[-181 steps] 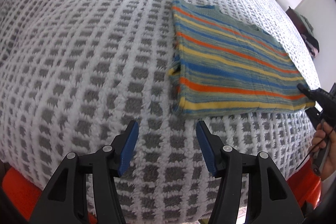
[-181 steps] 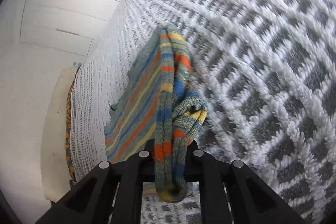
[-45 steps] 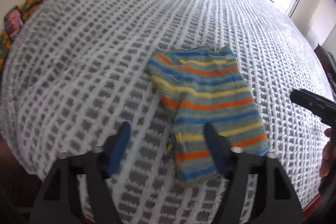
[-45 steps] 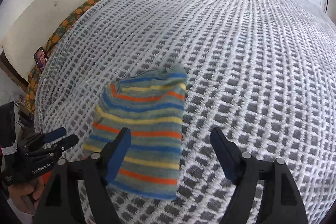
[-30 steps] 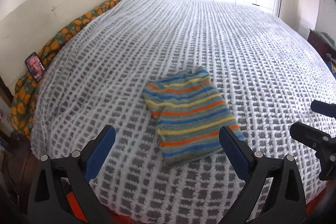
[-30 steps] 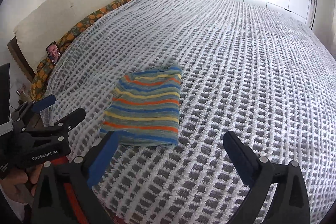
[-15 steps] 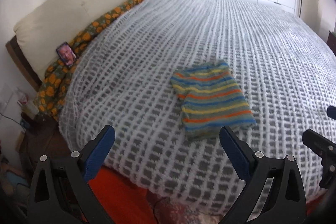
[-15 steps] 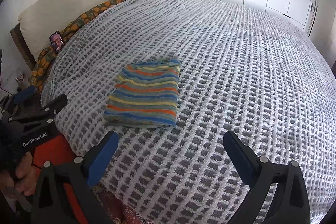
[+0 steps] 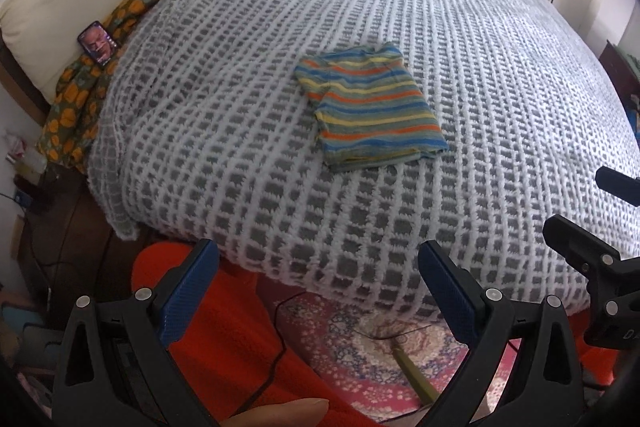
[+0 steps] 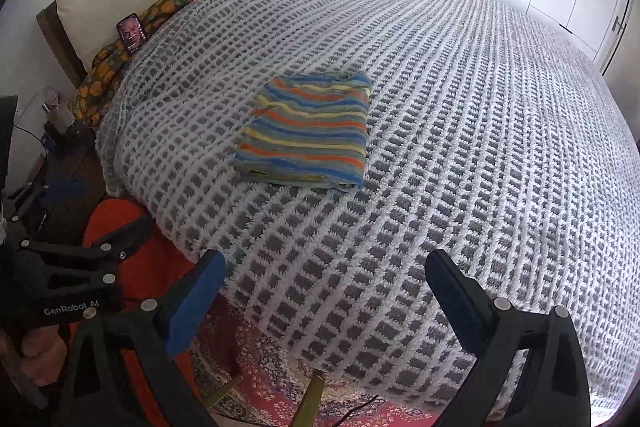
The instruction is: Fold small clothes
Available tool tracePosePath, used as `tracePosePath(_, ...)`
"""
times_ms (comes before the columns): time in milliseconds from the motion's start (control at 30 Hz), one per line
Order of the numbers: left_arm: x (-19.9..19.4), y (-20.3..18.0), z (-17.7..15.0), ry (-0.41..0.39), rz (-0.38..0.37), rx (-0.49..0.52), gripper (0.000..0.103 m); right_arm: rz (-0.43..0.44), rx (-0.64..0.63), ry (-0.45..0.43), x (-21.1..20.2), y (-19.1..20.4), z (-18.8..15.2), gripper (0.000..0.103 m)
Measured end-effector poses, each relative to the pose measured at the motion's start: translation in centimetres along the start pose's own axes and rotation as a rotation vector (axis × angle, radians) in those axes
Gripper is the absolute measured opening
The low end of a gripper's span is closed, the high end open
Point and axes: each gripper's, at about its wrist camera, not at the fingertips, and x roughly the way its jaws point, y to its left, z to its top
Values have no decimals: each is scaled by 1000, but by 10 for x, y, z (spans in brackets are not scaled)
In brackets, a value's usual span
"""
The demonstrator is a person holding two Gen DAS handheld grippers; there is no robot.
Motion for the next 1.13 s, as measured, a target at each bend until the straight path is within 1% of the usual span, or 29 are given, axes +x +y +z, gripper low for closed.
tracePosePath(100,-3,-1,1,-7,20,5,100,-8,-5,5,-4,1,0,99)
tracePosePath(233,-6,-2,2,-9,20,8,100,-19,2,51,0,0,-1,99)
tracePosePath(333,-7,-4,2,-12,25,15,100,-14,0,67,1,1,-4,99)
tracePosePath(733,-5,-10,3,-4,12,31,100,-62,-27,38,-11,3,1,99)
tracePosePath(867,-6,-11,4,-6,10,39,100,-55,-23,42,-9,2,1,99)
tracePosePath(1000,-6,-11,4,-4,-10,40,100,-49,-24,45,-7,3,0,99)
tracePosePath(1133,-9,-13,4,-24,16,48,100,-42,-27,37,-8,5,1,99)
